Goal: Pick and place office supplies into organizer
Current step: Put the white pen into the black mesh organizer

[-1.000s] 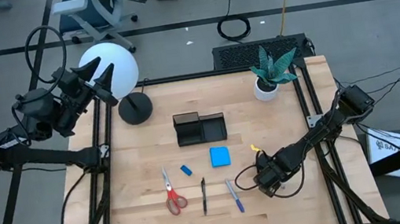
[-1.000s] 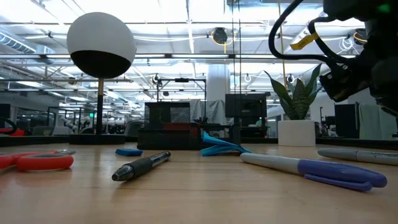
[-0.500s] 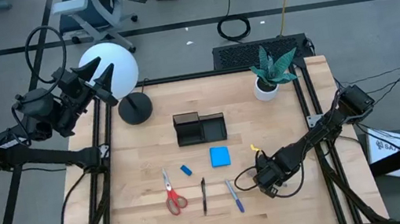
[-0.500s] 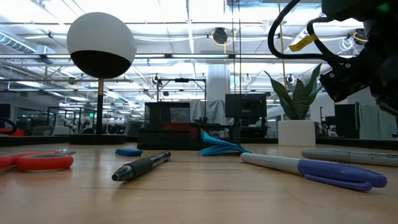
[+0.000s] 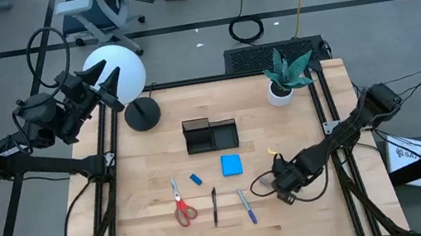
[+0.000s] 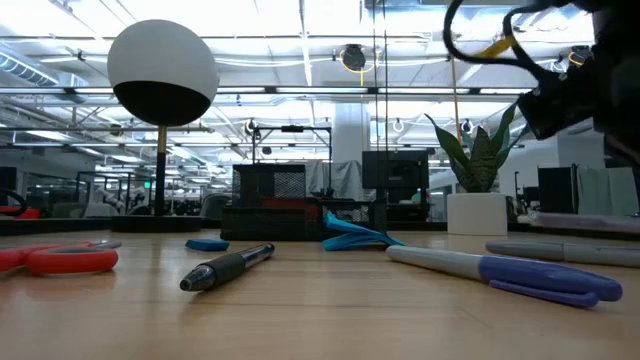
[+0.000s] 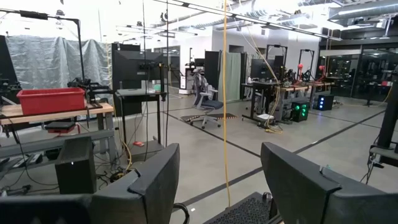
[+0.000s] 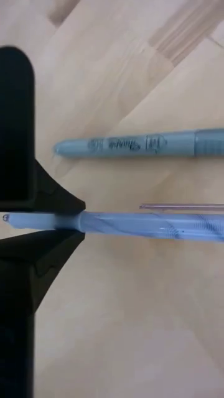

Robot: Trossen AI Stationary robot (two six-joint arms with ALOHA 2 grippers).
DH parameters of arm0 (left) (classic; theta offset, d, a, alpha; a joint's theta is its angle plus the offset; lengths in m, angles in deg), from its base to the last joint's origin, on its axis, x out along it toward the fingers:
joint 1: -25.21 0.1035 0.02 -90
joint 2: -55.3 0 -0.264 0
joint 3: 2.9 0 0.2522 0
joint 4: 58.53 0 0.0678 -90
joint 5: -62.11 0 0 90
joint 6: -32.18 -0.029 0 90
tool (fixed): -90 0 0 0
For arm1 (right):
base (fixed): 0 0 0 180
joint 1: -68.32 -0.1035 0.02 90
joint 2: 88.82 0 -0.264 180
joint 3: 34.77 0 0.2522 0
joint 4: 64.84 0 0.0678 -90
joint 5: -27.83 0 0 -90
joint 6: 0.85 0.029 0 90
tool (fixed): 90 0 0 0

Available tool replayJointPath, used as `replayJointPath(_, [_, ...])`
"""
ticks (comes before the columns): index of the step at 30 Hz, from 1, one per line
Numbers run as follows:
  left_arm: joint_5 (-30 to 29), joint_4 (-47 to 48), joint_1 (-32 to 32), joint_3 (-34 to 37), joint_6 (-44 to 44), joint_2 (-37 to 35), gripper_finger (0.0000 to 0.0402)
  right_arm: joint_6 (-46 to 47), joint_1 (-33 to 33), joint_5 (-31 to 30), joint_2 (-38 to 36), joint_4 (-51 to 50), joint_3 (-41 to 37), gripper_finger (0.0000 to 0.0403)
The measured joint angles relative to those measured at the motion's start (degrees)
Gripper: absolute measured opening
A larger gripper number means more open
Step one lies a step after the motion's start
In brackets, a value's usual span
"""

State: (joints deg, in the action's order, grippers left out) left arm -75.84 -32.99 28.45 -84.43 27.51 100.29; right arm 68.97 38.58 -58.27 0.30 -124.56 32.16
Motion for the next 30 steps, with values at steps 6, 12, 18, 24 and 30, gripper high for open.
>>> replayJointPath(6, [0.0,0.0,0.0,0.0,0.0,0.0,0.0234,-2.2,0.1,-5.9,-3.1,-1.3,0.0,0.0023])
replayJointPath(12, [0.0,0.0,0.0,0.0,0.0,0.0,0.0234,-5.8,1.6,-12.6,-5.6,-0.9,0.0,0.0021])
replayJointPath(18, [0.0,0.0,0.0,0.0,0.0,0.0,0.0234,-13.2,4.9,-19.2,-8.0,2.5,0.1,0.0021])
replayJointPath(24, [0.0,0.0,0.0,0.0,0.0,0.0,0.0234,-25.6,8.7,-25.8,-10.1,11.7,0.1,0.0021])
replayJointPath(30, [0.0,0.0,0.0,0.0,0.0,0.0,0.0234,-39.7,12.5,-28.1,-11.8,23.3,0.1,0.0021])
